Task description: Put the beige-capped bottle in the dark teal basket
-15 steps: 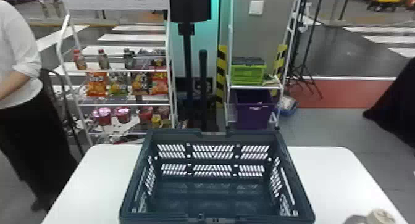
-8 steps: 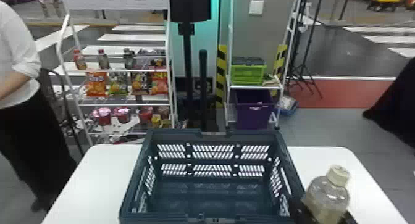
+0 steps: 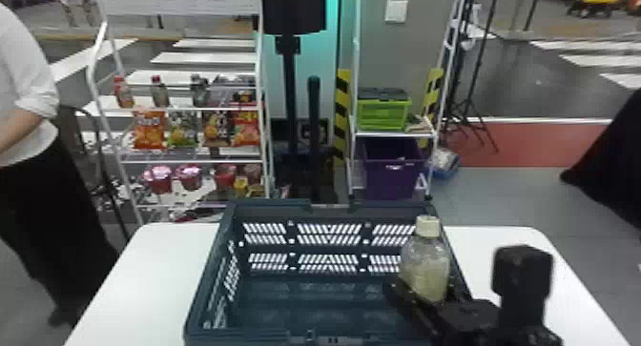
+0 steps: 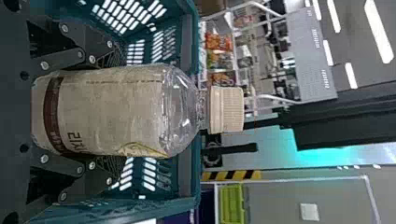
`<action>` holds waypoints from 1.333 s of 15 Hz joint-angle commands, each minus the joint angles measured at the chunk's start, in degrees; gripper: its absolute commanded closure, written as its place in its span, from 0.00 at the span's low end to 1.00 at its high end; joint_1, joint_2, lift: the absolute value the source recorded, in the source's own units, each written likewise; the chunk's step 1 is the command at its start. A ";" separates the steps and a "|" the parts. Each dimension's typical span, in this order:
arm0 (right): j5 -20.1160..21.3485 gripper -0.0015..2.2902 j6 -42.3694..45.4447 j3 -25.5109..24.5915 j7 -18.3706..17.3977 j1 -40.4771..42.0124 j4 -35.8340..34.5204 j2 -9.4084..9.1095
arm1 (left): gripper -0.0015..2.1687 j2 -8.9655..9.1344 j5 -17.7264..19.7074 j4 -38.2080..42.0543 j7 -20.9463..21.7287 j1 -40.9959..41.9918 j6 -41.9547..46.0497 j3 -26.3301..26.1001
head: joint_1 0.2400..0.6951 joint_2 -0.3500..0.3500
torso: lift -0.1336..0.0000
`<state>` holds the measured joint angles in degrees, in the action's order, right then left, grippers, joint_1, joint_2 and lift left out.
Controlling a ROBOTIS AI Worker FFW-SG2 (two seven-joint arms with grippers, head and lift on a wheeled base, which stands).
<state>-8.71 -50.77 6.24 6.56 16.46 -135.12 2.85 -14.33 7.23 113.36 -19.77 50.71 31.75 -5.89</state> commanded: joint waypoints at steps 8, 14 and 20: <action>-0.70 1.00 -29.34 7.91 -4.89 -23.32 13.12 -1.89 | 0.07 -0.26 0.16 -0.51 0.00 -0.26 -0.25 0.00 | 0.57 0.50 | 1.00; -1.05 1.00 -31.28 9.93 -5.07 -30.61 25.69 -2.90 | 0.07 -0.26 0.24 -0.86 0.09 -0.18 -0.07 0.00 | 0.57 0.50 | 1.00; -2.37 1.00 -31.63 10.46 -5.07 -34.74 34.74 -2.90 | 0.07 -0.18 0.51 -1.39 0.09 -0.35 0.28 0.35 | 0.57 0.50 | 1.00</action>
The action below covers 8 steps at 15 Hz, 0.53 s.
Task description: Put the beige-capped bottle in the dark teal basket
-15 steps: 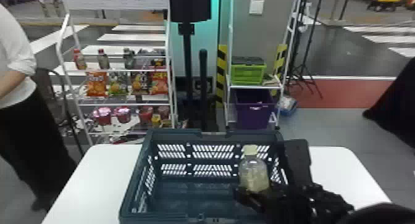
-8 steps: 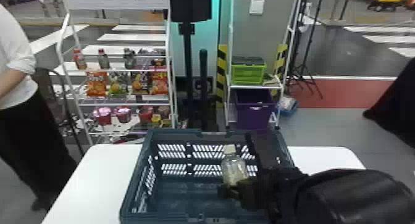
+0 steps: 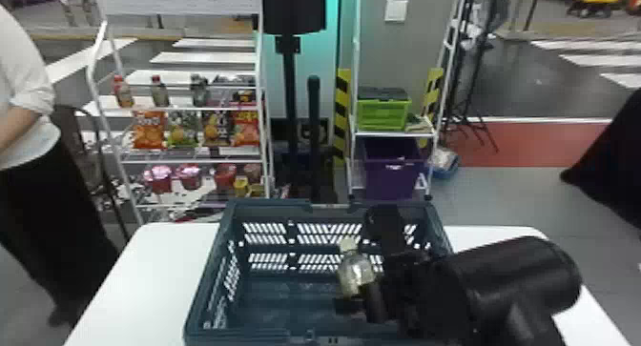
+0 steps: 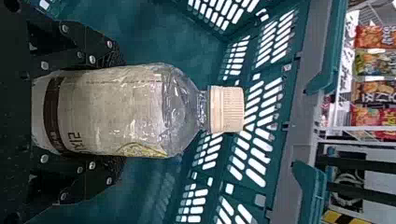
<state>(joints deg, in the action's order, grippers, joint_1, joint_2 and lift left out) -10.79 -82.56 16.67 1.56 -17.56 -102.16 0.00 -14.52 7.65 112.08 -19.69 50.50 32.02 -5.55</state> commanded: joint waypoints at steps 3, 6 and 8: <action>-0.46 1.00 0.16 0.02 -0.06 -1.51 3.55 -0.05 | 0.07 0.02 0.17 -0.19 0.00 -0.23 0.01 0.10 | 0.57 0.50 | 1.00; -1.16 0.80 0.16 0.02 0.03 -1.86 4.78 -0.05 | 0.07 0.02 0.35 -0.28 0.00 -0.32 0.01 0.28 | 0.57 0.50 | 1.00; -1.42 0.37 -0.37 -0.06 0.03 -1.95 4.87 -0.05 | 0.07 0.02 0.43 -0.46 0.00 -0.41 0.01 0.37 | 0.57 0.50 | 1.00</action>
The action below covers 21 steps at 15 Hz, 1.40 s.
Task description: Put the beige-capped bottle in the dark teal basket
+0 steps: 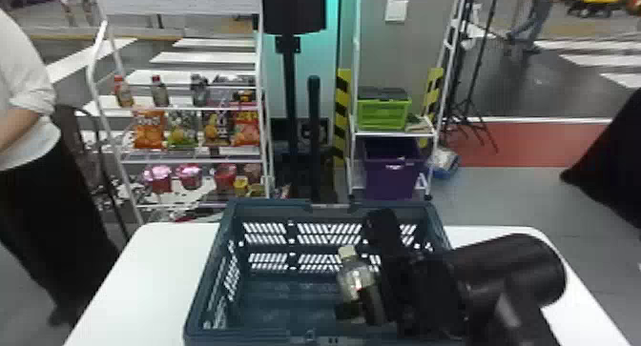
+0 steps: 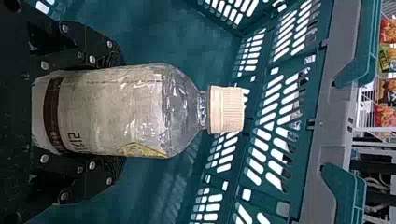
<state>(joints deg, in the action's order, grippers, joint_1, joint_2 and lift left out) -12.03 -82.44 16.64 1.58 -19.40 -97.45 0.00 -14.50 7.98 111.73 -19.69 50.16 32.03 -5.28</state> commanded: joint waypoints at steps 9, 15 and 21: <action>-0.36 0.02 1.80 -0.12 0.00 1.82 -4.15 -0.05 | 0.07 0.08 0.19 -0.29 0.09 -0.06 0.18 0.18 | 0.57 0.50 | 1.00; -0.10 0.02 7.07 -0.99 0.09 10.61 -17.69 1.14 | 0.07 0.08 0.19 -0.11 0.00 -0.06 0.35 0.18 | 0.57 0.50 | 1.00; 0.52 0.02 23.95 -5.04 1.58 26.08 -31.22 7.82 | 0.07 0.17 0.19 -0.02 0.00 -0.41 0.35 -0.08 | 0.57 0.50 | 1.00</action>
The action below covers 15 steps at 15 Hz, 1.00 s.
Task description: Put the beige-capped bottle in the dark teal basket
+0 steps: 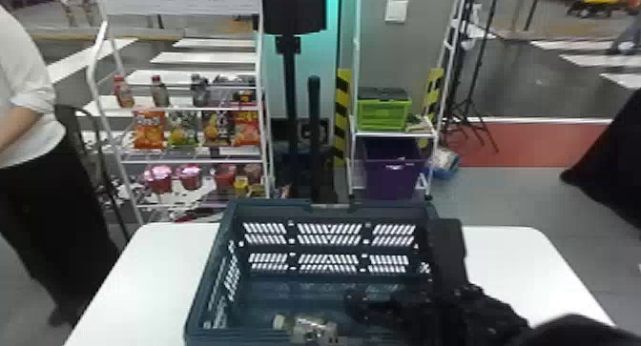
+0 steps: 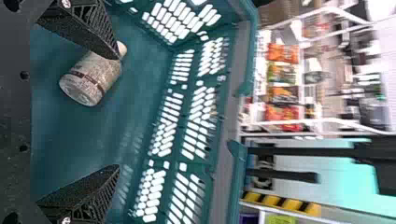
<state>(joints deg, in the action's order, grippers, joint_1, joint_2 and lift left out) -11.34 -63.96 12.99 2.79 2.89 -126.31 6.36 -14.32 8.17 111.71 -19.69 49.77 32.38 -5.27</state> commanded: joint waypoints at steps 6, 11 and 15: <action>-0.17 0.02 32.54 -7.28 3.80 21.19 -7.11 3.31 | 0.07 0.09 -0.09 0.35 -0.09 0.07 0.00 -0.27 | 0.57 0.50 | 1.00; -0.97 0.03 59.96 -12.02 4.68 35.25 -4.74 3.22 | 0.07 0.09 -0.09 0.62 -0.17 0.07 -0.18 -0.27 | 0.57 0.50 | 1.00; -1.05 0.03 67.87 -13.61 5.47 40.44 -1.05 2.78 | 0.07 0.00 -0.18 1.14 -0.17 -0.37 -1.41 -0.44 | 0.57 0.50 | 1.00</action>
<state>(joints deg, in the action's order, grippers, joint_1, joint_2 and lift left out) -12.36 1.01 -0.30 8.27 41.73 -128.76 9.25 -14.26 8.05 112.63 -19.86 49.55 31.43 -5.66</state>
